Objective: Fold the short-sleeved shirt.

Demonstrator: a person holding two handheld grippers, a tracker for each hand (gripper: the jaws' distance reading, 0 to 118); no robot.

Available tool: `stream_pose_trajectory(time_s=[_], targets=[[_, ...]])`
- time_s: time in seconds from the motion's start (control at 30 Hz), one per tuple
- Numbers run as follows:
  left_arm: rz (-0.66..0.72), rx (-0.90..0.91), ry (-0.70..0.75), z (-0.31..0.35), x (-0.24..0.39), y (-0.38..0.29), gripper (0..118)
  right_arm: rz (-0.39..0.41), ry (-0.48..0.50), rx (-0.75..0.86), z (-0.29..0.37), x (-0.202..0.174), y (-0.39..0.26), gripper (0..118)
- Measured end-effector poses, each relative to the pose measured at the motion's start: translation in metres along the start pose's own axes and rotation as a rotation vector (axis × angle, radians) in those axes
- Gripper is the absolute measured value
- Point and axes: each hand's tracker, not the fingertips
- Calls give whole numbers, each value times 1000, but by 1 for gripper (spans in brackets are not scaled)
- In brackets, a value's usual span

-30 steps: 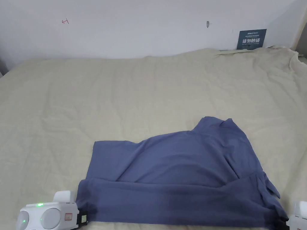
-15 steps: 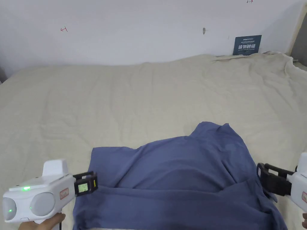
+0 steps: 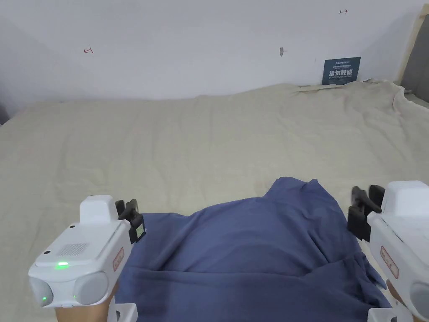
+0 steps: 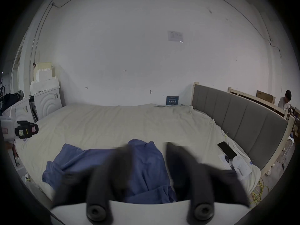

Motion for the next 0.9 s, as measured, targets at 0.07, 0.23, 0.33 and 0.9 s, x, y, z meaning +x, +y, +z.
stream_pose_trajectory(time_s=[0.07, 0.23, 0.33, 0.9], targets=[[9, -9, -44, -1, -1, -2, 0, 2, 4, 8, 4, -2, 4, 0], [-16, -72, -61, -15, 0, -6, 0, 12, 5, 6, -1, -2, 4, 0], [-11, -113, -74, -29, -5, -3, 0, -10, 11, -2, -5, -1, 5, 0], [82, -511, -84, -221, -55, 14, 52, -3, -3, -97, -73, -5, -1, 0]])
